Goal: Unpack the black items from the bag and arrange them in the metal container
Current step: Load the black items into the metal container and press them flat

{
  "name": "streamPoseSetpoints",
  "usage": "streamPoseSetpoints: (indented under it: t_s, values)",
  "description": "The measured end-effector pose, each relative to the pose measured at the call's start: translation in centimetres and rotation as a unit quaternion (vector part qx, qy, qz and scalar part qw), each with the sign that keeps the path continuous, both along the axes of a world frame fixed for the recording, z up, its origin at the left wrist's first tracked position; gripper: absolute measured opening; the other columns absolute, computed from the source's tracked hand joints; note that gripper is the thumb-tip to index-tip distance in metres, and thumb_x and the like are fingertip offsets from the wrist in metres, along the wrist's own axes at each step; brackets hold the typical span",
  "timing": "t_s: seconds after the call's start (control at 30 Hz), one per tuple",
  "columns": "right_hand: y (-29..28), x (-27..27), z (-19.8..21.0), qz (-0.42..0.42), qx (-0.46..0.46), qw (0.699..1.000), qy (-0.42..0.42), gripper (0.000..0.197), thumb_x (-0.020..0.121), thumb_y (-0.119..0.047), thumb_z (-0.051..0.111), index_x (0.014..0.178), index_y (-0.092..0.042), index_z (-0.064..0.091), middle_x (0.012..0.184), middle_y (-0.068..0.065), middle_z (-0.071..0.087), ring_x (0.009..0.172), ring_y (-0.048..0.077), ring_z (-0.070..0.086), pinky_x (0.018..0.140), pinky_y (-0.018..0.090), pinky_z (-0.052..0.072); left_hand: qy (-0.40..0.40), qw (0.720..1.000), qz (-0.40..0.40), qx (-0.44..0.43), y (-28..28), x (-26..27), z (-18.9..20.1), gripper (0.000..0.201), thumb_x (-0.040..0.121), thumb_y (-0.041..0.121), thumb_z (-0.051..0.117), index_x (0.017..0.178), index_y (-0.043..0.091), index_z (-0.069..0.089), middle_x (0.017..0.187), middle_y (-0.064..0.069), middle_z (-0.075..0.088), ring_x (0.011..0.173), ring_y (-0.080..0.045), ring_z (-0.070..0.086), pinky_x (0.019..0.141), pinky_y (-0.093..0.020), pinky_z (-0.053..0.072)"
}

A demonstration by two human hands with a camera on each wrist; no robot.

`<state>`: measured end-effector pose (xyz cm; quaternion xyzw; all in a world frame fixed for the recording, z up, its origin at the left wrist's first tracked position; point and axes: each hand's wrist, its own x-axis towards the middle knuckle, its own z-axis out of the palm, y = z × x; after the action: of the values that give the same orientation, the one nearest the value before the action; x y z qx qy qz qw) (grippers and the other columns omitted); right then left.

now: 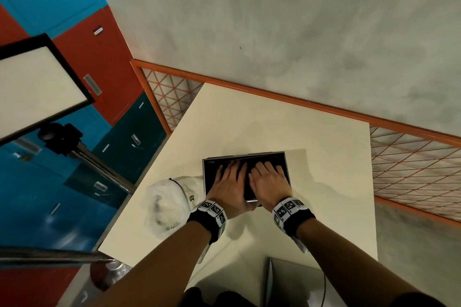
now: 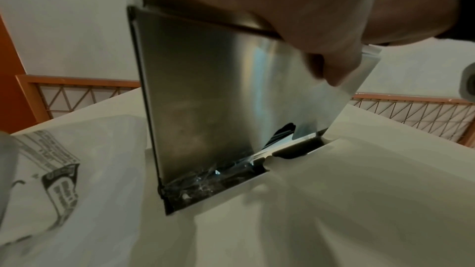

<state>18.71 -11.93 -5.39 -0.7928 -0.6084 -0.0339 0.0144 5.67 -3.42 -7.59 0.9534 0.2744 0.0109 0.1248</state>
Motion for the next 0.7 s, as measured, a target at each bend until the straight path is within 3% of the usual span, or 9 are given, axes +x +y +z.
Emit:
streamPoseSetpoints:
  t_s: [0.13, 0.2, 0.27, 0.47, 0.7]
  values:
    - [0.0, 0.1, 0.2, 0.012, -0.008, 1.0, -0.012, 0.025, 0.096, -0.03, 0.043, 0.096, -0.015, 0.062, 0.102, 0.006, 0.057, 0.093, 0.027, 0.053, 0.078, 0.043, 0.043, -0.004, 1.0, 0.011, 0.008, -0.2, -0.2, 0.3, 0.106, 0.067, 0.081, 0.051, 0.151, 0.019, 0.03, 0.142, 0.002, 0.04, 0.131, -0.022, 0.04, 0.116, -0.047, 0.028]
    - [0.1, -0.1, 0.7, 0.011, -0.013, 1.0, -0.021, 0.017, 0.087, -0.026, 0.055, 0.099, -0.014, 0.06, 0.101, 0.007, 0.055, 0.091, 0.028, 0.053, 0.078, 0.044, 0.043, 0.0, 1.0, 0.013, 0.004, -0.2, -0.1, 0.7, 0.101, 0.067, 0.08, 0.052, 0.146, 0.02, 0.034, 0.135, 0.003, 0.044, 0.125, -0.022, 0.042, 0.111, -0.046, 0.034]
    - [0.2, -0.3, 1.3, 0.009, -0.026, 0.999, -0.022, 0.025, 0.082, -0.023, 0.059, 0.105, -0.014, 0.058, 0.105, 0.008, 0.055, 0.094, 0.028, 0.053, 0.083, 0.045, 0.043, 0.011, 1.0, 0.013, 0.0, -0.2, 0.1, 0.9, 0.096, 0.067, 0.079, 0.051, 0.142, 0.02, 0.037, 0.132, 0.003, 0.044, 0.123, -0.021, 0.042, 0.107, -0.045, 0.036]
    - [1.3, 0.1, 1.7, 0.035, -0.058, 0.998, -0.004, 0.045, 0.092, -0.029, 0.047, 0.131, -0.009, 0.053, 0.131, 0.009, 0.055, 0.12, 0.028, 0.051, 0.102, 0.05, 0.04, 0.015, 1.0, 0.011, 0.011, -0.2, 0.1, 0.8, 0.09, 0.068, 0.079, 0.052, 0.133, 0.017, 0.044, 0.128, 0.001, 0.048, 0.12, -0.021, 0.046, 0.101, -0.044, 0.041]
    - [2.1, 0.3, 0.9, 0.014, -0.103, 0.994, 0.031, 0.051, 0.097, -0.036, 0.034, 0.139, -0.011, 0.048, 0.141, 0.008, 0.049, 0.132, 0.027, 0.043, 0.111, 0.054, 0.031, -0.013, 1.0, 0.003, 0.013, -0.3, -0.1, 0.8, 0.079, 0.068, 0.075, 0.054, 0.123, 0.019, 0.05, 0.12, 0.002, 0.047, 0.113, -0.02, 0.045, 0.098, -0.04, 0.042]
